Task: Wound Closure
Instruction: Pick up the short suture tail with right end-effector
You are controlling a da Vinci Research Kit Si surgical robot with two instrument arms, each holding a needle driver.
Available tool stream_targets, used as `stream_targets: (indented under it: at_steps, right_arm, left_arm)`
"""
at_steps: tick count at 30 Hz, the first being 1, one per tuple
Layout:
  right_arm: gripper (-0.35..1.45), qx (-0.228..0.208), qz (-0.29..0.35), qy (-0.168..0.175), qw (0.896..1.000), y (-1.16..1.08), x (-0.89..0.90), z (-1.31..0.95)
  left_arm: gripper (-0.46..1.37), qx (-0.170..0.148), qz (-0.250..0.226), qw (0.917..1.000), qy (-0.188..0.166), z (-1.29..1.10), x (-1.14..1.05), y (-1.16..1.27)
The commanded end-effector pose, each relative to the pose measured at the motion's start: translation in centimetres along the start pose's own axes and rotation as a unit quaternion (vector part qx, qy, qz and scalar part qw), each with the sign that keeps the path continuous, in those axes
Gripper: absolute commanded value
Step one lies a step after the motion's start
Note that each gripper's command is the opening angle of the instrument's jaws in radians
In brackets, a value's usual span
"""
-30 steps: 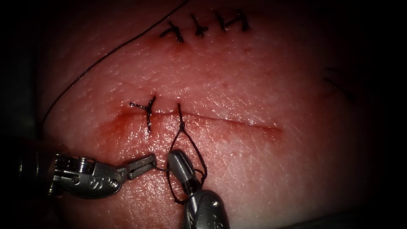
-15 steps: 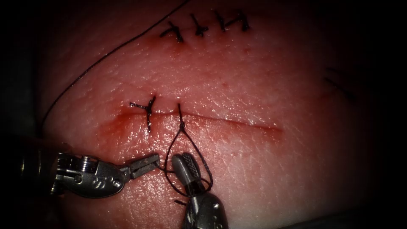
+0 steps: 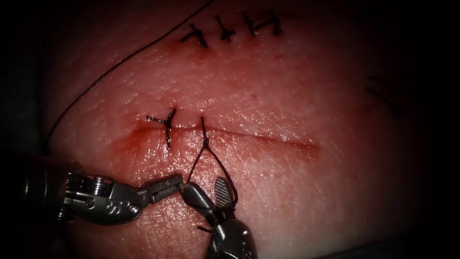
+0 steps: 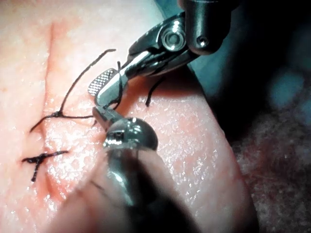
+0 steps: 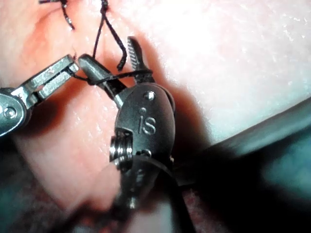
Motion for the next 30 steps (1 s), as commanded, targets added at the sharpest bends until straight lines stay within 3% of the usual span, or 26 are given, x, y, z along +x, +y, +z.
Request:
stream_targets:
  at_steps: [1,7,19,30]
  right_arm:
    - [0.89,0.005,0.001,0.011,1.000,-0.01,0.00,0.01]
    - [0.68,0.008,0.006,0.023,1.000,-0.11,0.10,-0.02]
    - [0.65,-0.003,0.011,0.047,0.999,-0.07,0.25,-0.04]
    - [0.38,0.000,-0.004,0.044,0.999,-0.18,0.37,0.00]
  left_arm:
    - [-0.35,-0.003,0.000,1.0000,0.000,0.00,0.00,0.00]
    - [-0.35,-0.002,0.000,1.0000,-0.001,0.02,-0.02,-0.01]
    - [-0.35,-0.004,0.002,1.0000,0.000,0.01,0.01,0.02]
    - [-0.35,-0.004,0.001,1.0000,0.000,0.03,0.03,0.02]
